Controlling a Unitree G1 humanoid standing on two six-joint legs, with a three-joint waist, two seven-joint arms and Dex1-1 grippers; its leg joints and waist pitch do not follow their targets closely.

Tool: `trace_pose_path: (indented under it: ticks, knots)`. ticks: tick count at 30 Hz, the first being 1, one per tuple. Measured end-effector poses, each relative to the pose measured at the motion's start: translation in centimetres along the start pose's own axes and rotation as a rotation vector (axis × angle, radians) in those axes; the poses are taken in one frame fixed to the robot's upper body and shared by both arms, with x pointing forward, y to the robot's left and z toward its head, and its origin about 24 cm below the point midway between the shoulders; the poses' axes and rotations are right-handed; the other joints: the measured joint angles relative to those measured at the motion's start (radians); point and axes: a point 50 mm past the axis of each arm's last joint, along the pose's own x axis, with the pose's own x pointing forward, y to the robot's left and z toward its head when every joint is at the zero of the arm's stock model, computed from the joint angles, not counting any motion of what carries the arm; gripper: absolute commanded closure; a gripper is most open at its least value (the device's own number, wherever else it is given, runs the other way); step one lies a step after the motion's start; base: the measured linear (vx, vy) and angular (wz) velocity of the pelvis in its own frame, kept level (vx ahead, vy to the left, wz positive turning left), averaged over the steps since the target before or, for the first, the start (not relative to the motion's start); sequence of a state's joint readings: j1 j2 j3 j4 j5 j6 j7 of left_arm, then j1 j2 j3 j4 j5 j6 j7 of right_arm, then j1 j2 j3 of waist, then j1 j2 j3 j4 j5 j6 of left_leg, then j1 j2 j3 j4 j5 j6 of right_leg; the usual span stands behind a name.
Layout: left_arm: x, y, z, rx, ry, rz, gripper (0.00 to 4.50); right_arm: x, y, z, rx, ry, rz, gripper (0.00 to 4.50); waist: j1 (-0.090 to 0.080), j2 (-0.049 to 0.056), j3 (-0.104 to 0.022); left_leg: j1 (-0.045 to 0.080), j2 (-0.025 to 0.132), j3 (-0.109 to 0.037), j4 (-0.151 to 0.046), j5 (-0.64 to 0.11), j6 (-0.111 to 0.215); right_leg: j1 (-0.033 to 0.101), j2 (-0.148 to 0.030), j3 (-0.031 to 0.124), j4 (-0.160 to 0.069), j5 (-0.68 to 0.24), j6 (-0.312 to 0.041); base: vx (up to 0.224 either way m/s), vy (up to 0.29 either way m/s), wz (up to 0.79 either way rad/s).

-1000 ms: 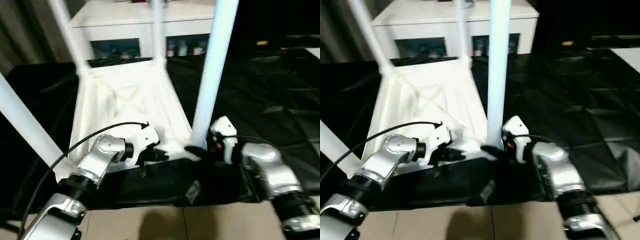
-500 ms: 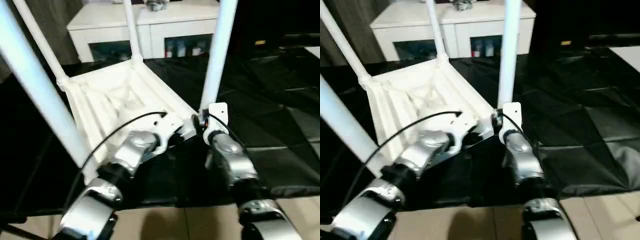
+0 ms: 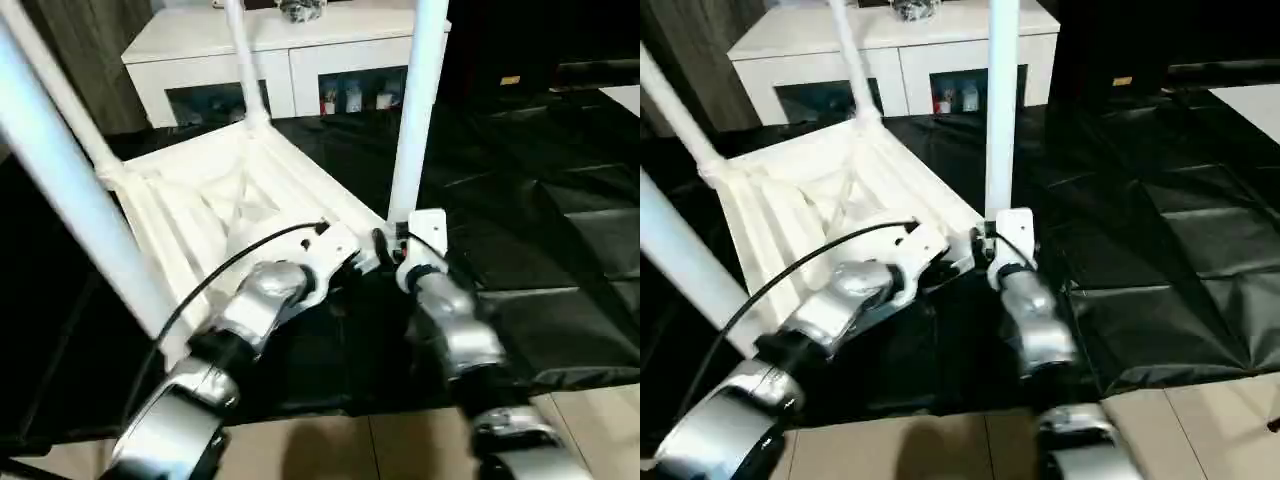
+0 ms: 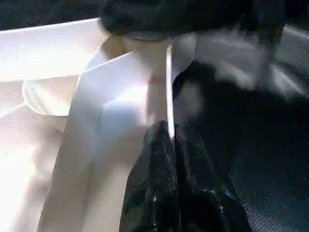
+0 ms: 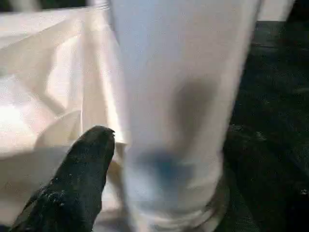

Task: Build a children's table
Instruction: Rotate leg to tighten

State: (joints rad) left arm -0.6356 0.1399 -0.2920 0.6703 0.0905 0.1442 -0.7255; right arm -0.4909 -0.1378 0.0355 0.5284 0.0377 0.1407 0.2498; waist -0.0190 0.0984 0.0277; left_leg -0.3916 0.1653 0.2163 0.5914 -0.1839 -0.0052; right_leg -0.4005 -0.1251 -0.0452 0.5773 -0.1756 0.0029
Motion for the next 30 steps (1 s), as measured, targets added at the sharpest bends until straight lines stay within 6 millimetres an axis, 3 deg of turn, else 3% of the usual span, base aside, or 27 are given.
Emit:
trace_pose_path:
  ticks: [6, 11, 19, 30]
  knots:
    - [-3.4, -0.4, -1.8, 0.030, -0.016, -0.208, 4.50, -4.2, -1.5, -1.3, -0.125, 0.071, 0.445, 0.69, 0.012, 0.000, 0.001, -0.001, 0.000, 0.000, 0.000, -0.003, -0.002, 0.000, 0.000, 0.000, 0.000, -0.001, 0.002, 0.000, 0.000, 0.00]
    - [-4.1, -1.1, -2.1, 0.032, -0.012, -0.332, 4.50, -5.5, -2.0, -1.2, -0.168, 0.119, 0.647, 0.69, 0.026, -0.001, 0.001, -0.001, 0.000, 0.001, 0.002, -0.003, -0.002, 0.000, 0.000, 0.001, 0.001, 0.000, 0.001, 0.000, 0.000, 0.00]
    - [-4.6, -1.0, -2.3, 0.024, -0.006, -0.369, 4.50, -5.8, -2.2, -1.1, -0.171, 0.154, 0.737, 0.69, 0.027, -0.003, 0.002, -0.001, 0.000, 0.001, 0.002, -0.003, -0.002, 0.000, 0.000, 0.001, 0.001, 0.000, 0.000, 0.000, 0.000, 0.00]
    - [-4.6, -0.9, -2.4, 0.020, -0.006, -0.366, 4.50, -5.4, -1.8, -1.1, -0.110, 0.143, 0.765, 1.55, 0.024, -0.002, 0.001, -0.001, 0.001, 0.001, 0.004, -0.003, -0.002, 0.000, 0.000, 0.002, 0.003, 0.000, -0.001, 0.000, 0.000, 0.00]
